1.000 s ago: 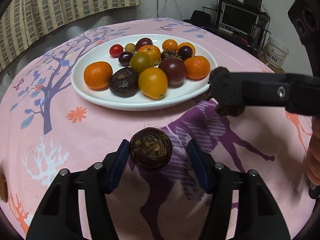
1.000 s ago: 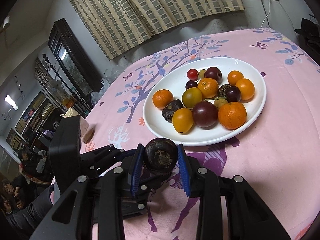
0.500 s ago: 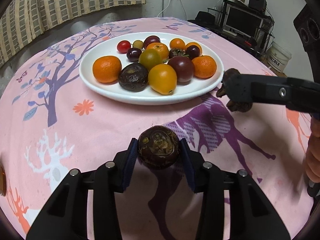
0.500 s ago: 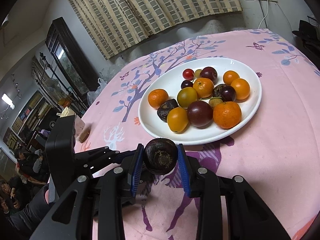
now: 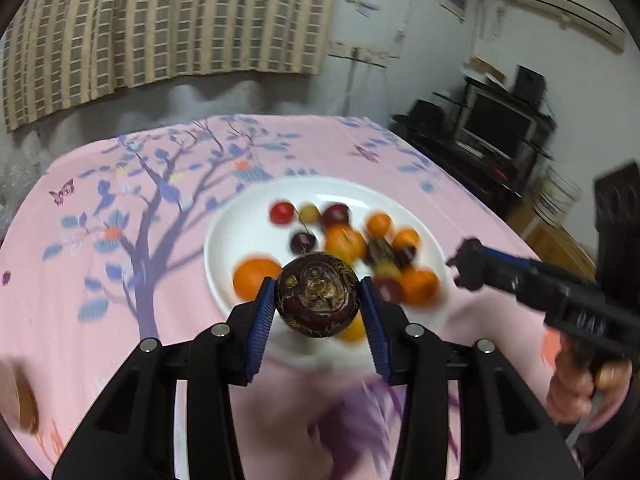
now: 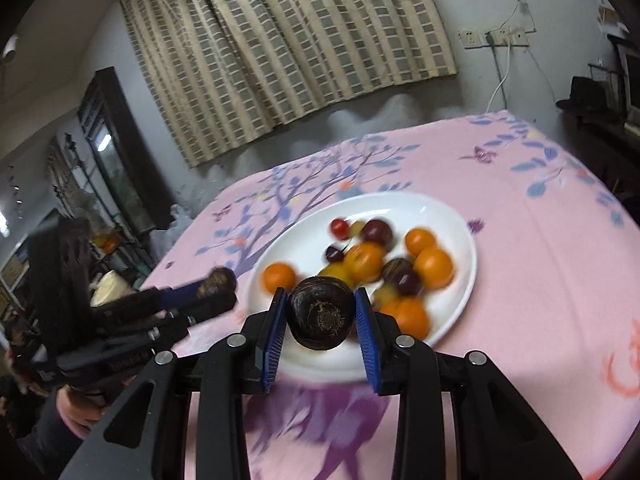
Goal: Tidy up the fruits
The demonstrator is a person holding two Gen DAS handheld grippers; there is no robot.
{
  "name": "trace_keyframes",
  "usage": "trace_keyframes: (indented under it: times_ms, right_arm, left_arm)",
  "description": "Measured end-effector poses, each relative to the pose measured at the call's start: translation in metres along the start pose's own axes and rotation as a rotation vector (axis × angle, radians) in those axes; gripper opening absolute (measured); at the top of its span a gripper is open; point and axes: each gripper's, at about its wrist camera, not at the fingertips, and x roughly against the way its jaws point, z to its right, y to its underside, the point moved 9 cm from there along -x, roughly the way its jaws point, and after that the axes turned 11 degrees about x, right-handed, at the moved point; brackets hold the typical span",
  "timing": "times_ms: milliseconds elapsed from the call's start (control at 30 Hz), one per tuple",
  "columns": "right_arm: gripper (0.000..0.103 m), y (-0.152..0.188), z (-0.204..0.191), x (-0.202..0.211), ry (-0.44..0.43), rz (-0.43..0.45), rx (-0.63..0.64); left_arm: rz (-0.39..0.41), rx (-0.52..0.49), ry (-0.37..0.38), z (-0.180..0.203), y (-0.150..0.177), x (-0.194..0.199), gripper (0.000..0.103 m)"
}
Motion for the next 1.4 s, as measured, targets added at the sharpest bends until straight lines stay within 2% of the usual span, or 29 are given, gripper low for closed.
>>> trace_keyframes:
  times_ms: [167, 367, 400, 433, 467, 533, 600, 667, 700, 767, 867, 1067, 1233, 1400]
  right_arm:
    - [0.034, -0.006, 0.025, -0.044, 0.049, -0.048, 0.002]
    - [0.035, -0.003, 0.032, -0.068, 0.072, -0.08, 0.054]
    - [0.039, -0.003, 0.031, -0.067, 0.069, -0.078, 0.061]
    - [0.044, -0.003, 0.029, -0.065, 0.066, -0.076, 0.064]
    - [0.054, -0.004, 0.027, -0.062, 0.067, -0.07, 0.069]
    - [0.063, -0.008, 0.021, -0.05, 0.077, -0.052, 0.095]
    - [0.075, -0.01, 0.012, -0.032, 0.088, -0.039, 0.136]
    - [0.086, -0.005, 0.002, -0.017, 0.096, -0.042, 0.171]
    - [0.093, -0.001, -0.002, -0.01, 0.099, -0.051, 0.184]
    - [0.098, 0.012, -0.008, 0.004, 0.106, -0.078, 0.204]
    - [0.099, 0.042, -0.017, 0.026, 0.101, -0.103, 0.224]
    - [0.099, 0.095, -0.025, 0.057, 0.194, -0.154, 0.281]
    - [0.099, 0.103, -0.031, 0.073, 0.179, -0.123, 0.255]
    - [0.099, 0.109, -0.042, 0.077, 0.181, -0.133, 0.3]
  left_arm:
    - [-0.02, 0.021, -0.056, -0.006, -0.027, -0.043, 0.042]
    - [-0.044, -0.012, -0.115, -0.013, -0.029, -0.078, 0.043]
    - [-0.047, -0.008, -0.124, -0.015, -0.029, -0.079, 0.043]
    - [-0.037, -0.002, -0.139, -0.018, -0.03, -0.078, 0.05]
    - [-0.022, 0.001, -0.152, -0.02, -0.03, -0.074, 0.066]
    - [0.031, 0.005, -0.191, -0.024, -0.032, -0.058, 0.083]
    - [0.06, -0.003, -0.193, -0.025, -0.029, -0.037, 0.086]
    - [0.074, -0.009, -0.199, -0.025, -0.026, -0.017, 0.096]
    - [0.091, -0.012, -0.206, -0.025, -0.022, -0.002, 0.096]
    - [0.112, -0.023, -0.208, -0.024, -0.013, 0.022, 0.098]
    - [0.111, -0.025, -0.209, -0.024, 0.012, 0.056, 0.098]
    - [0.093, -0.019, -0.213, -0.026, 0.075, 0.095, 0.098]
    - [0.082, -0.038, -0.211, -0.025, 0.111, 0.111, 0.098]
    - [0.089, -0.03, -0.195, -0.022, 0.123, 0.122, 0.098]
